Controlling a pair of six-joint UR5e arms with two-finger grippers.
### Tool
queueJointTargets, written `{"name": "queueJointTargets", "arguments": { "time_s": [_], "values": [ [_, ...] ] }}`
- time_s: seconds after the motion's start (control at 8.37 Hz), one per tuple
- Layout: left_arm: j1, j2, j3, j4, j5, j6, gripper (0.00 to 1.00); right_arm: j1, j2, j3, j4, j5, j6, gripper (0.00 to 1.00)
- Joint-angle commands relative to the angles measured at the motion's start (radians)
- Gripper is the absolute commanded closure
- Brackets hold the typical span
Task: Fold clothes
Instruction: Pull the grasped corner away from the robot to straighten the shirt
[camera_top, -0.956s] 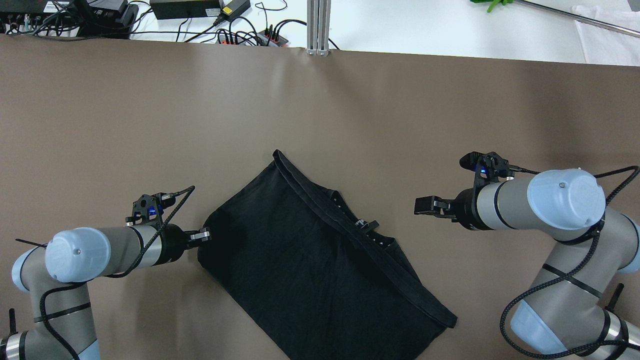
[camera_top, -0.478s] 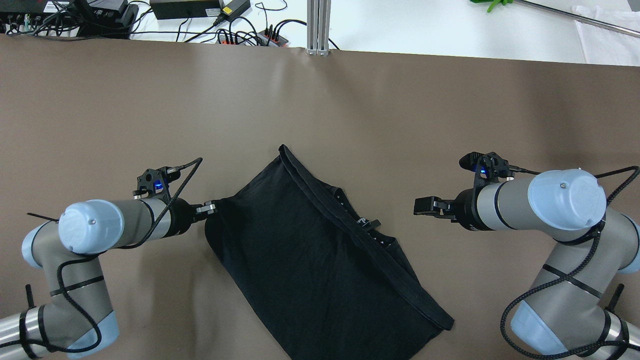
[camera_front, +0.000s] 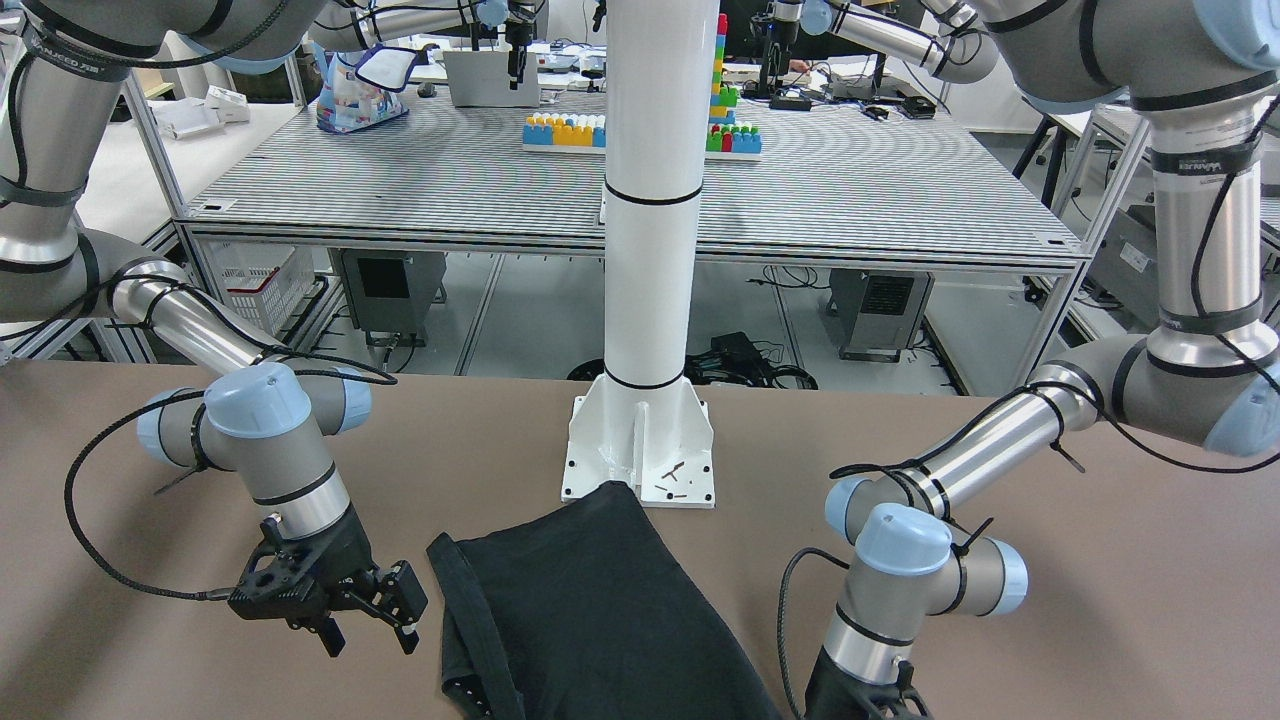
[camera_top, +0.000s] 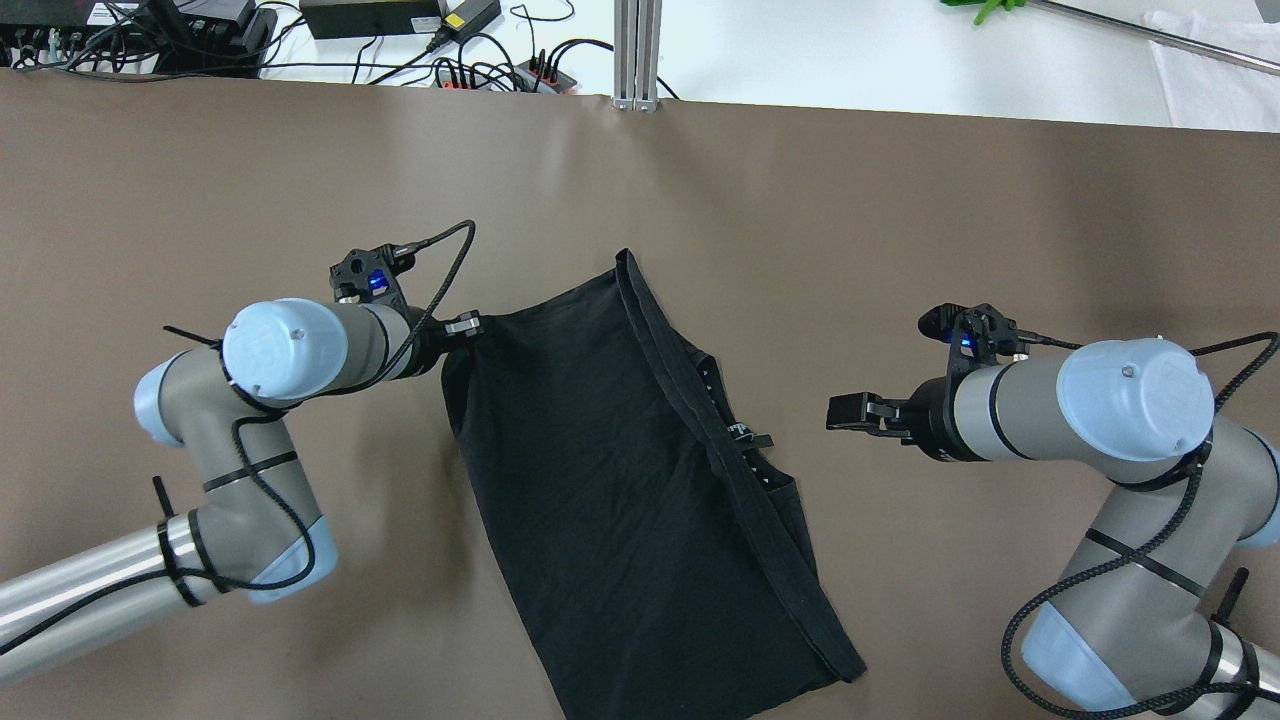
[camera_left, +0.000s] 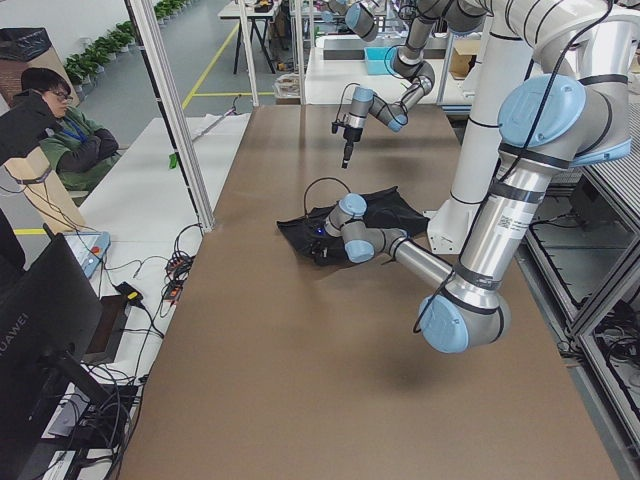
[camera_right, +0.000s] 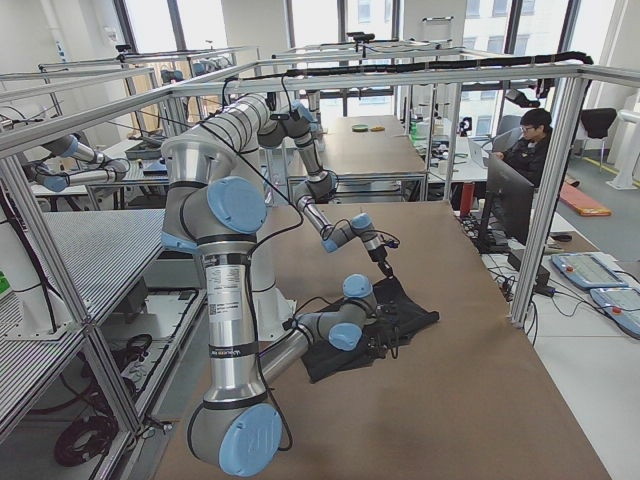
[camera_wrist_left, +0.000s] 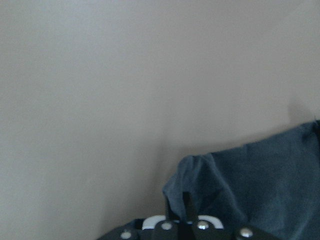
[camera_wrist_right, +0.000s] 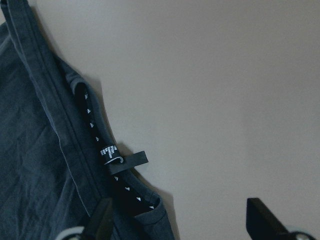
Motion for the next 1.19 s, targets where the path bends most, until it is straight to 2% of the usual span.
{"name": "queueJointTargets", "arguments": {
  "time_s": [0.0, 0.24, 0.36, 0.6, 0.72, 0.84, 1.08],
  "values": [
    [-0.065, -0.232, 0.260, -0.004, 0.008, 0.071, 1.00, 0.000, -0.001, 0.007, 0.002, -0.001, 0.002, 0.06],
    [-0.094, -0.410, 0.432, -0.010, 0.008, 0.080, 1.00, 0.000, -0.004, 0.007, 0.002, -0.001, 0.002, 0.06],
    [-0.095, -0.447, 0.482, -0.013, 0.022, 0.112, 1.00, 0.000, -0.004, 0.007, 0.000, -0.001, 0.002, 0.06],
    [-0.093, -0.451, 0.516, -0.053, 0.060, 0.154, 1.00, -0.002, -0.004, 0.007, 0.000, -0.001, 0.002, 0.06],
    [-0.093, -0.451, 0.526, -0.055, 0.103, 0.156, 0.47, -0.007, -0.004, 0.005, 0.000, -0.001, 0.002, 0.06],
    [-0.084, -0.448, 0.537, -0.058, 0.172, 0.153, 0.00, -0.007, -0.001, 0.007, 0.000, -0.001, 0.002, 0.05],
    [-0.101, -0.451, 0.530, -0.061, 0.168, 0.152, 0.00, -0.010, 0.002, 0.004, -0.002, -0.004, -0.005, 0.05]
  ]
}}
